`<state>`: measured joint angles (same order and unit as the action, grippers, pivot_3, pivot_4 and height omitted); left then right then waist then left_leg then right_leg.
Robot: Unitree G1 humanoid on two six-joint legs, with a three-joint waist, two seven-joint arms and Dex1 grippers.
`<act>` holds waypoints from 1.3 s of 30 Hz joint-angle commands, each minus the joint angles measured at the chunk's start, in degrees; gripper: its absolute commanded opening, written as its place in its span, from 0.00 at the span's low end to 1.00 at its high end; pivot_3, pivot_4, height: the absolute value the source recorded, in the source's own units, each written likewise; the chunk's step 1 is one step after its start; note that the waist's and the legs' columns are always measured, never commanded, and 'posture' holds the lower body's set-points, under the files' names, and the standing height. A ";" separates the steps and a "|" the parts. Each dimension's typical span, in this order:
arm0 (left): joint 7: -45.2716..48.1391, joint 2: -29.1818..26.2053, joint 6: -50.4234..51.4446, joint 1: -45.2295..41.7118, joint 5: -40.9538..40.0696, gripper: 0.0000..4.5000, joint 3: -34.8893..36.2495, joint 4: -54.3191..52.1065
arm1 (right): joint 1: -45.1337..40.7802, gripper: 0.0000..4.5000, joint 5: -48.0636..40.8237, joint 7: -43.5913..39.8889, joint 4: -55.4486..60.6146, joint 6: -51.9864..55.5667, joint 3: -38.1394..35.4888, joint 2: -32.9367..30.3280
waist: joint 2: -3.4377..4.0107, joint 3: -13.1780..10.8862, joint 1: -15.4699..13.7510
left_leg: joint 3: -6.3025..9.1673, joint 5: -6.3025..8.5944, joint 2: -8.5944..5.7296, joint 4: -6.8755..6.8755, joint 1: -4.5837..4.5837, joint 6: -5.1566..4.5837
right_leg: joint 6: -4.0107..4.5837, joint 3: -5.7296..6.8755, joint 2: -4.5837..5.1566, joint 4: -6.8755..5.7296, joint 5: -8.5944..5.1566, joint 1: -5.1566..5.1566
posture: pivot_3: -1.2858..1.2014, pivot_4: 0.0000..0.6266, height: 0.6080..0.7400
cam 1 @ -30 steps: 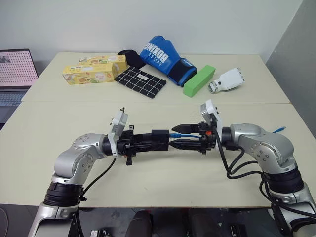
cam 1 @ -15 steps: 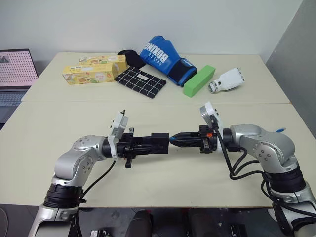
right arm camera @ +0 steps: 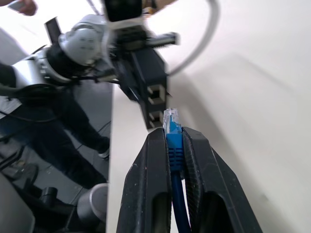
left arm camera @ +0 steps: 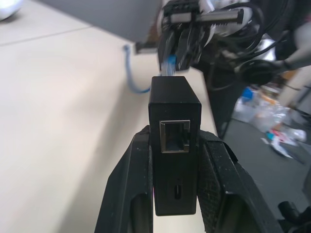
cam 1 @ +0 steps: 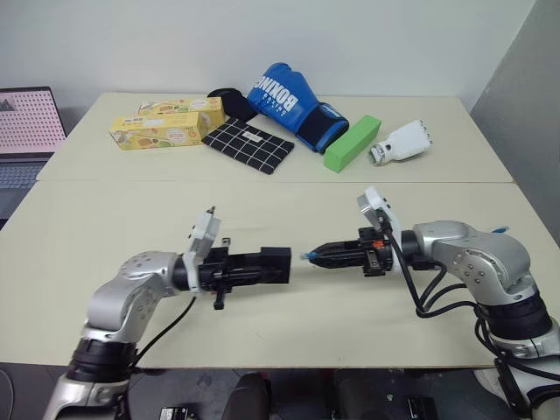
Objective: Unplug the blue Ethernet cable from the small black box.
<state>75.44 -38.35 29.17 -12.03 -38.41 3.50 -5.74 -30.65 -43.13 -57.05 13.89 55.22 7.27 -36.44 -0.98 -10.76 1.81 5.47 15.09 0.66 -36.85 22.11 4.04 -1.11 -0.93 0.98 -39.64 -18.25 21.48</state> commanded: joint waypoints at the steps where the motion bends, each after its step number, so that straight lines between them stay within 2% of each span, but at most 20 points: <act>1: -1.25 -0.45 -1.20 0.56 -0.46 0.18 2.44 -0.91 | 1.06 0.02 1.76 1.02 -0.78 -3.01 -2.21 -0.24 | 0.00 0.00 -0.02 | 0.01 0.00 0.01 0.00 0.00 0.00 | 0.00 0.00 0.00 0.01 0.00 -0.01 | 0.52 0.24 1.00; 3: -3.36 0.03 -0.87 0.96 -0.46 0.18 3.45 -1.31 | 1.62 0.02 7.34 6.27 -4.46 -8.91 -2.67 2.06 | -0.02 0.01 -0.05 | 0.01 0.00 0.01 -0.01 0.01 0.00 | 0.00 0.01 0.00 0.01 0.00 -0.01 | 0.52 0.24 1.00; 7: -7.59 1.08 -0.16 1.86 -1.02 0.18 4.29 -3.99 | 0.51 0.02 21.64 21.80 -16.05 -23.19 -2.19 8.76 | -0.03 0.01 0.03 | -0.05 0.00 0.00 -0.02 0.01 0.00 | -0.02 -0.04 0.04 0.02 0.01 0.00 | 0.52 0.24 1.00; 9: -9.12 1.47 0.30 2.06 -1.26 0.18 4.33 -4.93 | 0.17 0.02 25.63 25.90 -20.15 -27.49 -2.17 11.16 | -0.02 0.01 0.03 | -0.07 -0.01 0.00 0.01 0.01 0.01 | -0.02 -0.05 0.04 0.03 0.01 0.01 | 0.52 0.24 1.00; 12: -11.83 2.10 1.83 2.07 -2.38 0.18 5.05 -6.45 | 1.42 0.02 27.72 26.52 -21.54 -27.55 -0.56 13.83 | -0.02 0.01 0.03 | -0.09 -0.02 0.05 0.02 0.28 0.03 | -0.02 -0.07 0.07 -0.03 0.02 0.27 | 0.52 0.24 1.00; 14: -12.62 1.78 3.61 2.22 -3.41 0.18 5.11 -7.31 | 2.29 0.17 27.96 25.30 -20.77 -26.33 0.32 14.43 | -0.02 0.01 0.04 | -0.09 -0.02 0.06 -0.05 0.52 0.04 | -0.01 -0.07 0.08 -0.11 0.02 0.51 | 0.52 0.24 1.00; 20: -14.29 -0.12 6.98 3.19 -4.28 0.18 5.44 -8.93 | 3.92 0.49 25.58 20.19 -15.14 -22.92 -0.18 12.85 | -0.01 0.01 0.04 | -0.08 -0.02 0.05 -0.11 0.63 0.04 | -0.01 -0.08 0.09 -0.27 0.02 0.66 | 0.52 0.24 1.00; 21: -15.73 0.24 5.42 3.69 -2.72 0.18 5.79 -8.60 | 5.00 0.56 23.61 16.75 -12.08 -22.67 -0.39 11.49 | -0.01 0.01 0.04 | -0.08 -0.02 0.04 -0.10 0.62 0.03 | -0.01 -0.07 0.08 -0.27 0.02 0.66 | 0.52 0.24 1.00; 22: -16.73 0.51 4.30 4.02 -1.64 0.18 6.02 -8.34 | 5.79 0.58 22.26 14.37 -9.95 -22.51 -0.52 10.56 | -0.01 0.01 0.00 | -0.07 -0.02 0.04 -0.10 0.62 0.03 | -0.01 -0.07 0.08 -0.28 0.02 0.66 | 0.52 0.24 1.00; 27: -24.45 4.57 -7.22 5.60 6.43 0.18 8.31 -5.60 | 8.05 0.58 24.80 8.65 -2.47 -28.59 1.50 4.99 | -0.01 0.01 -0.10 | -0.06 -0.01 0.05 -0.11 0.64 0.02 | -0.01 -0.07 0.10 -0.22 0.02 0.66 | 0.52 0.24 1.00; 29: -31.02 7.91 -15.46 4.64 11.76 0.18 10.16 -1.00 | 6.60 0.58 26.01 6.69 0.24 -29.92 3.70 3.84 | -0.01 0.01 -0.06 | -0.07 -0.02 0.02 -0.14 0.62 0.02 | -0.01 -0.06 0.10 -0.23 0.02 0.64 | 0.52 0.24 1.00; 33: -41.97 11.57 -31.07 1.90 21.44 0.18 13.19 10.58 | 0.92 0.58 29.43 5.78 2.11 -29.84 9.32 5.28 | -0.01 0.01 0.20 | -0.09 -0.02 0.05 -0.13 0.51 0.03 | 0.00 -0.05 0.06 -0.29 0.03 0.63 | 0.52 0.24 1.00; 36: -47.11 12.96 -38.71 -0.22 24.42 0.18 14.87 18.21 | -3.10 0.58 30.87 6.56 1.36 -27.84 12.45 8.12 | -0.04 0.02 0.04 | -0.04 -0.02 0.05 -0.13 0.52 0.04 | 0.00 -0.01 0.05 -0.31 0.03 0.64 | 0.52 0.24 1.00; 39: -48.34 13.59 -44.27 -2.14 24.87 0.18 15.66 25.66 | -7.10 0.58 31.90 7.96 -0.50 -25.54 14.55 12.18 | -0.05 0.04 -0.10 | -0.02 -0.03 0.02 -0.14 0.59 0.05 | 0.00 0.01 0.16 -0.28 0.03 0.65 | 0.52 0.24 1.00</act>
<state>28.00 -24.85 -10.99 -12.92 -13.97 17.84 17.50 -35.78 -11.82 -49.85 12.92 28.63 21.31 -25.52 -1.03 -10.73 1.71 5.44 15.05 0.67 -36.99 22.72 4.09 -1.10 -0.92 1.17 -39.92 -18.22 22.14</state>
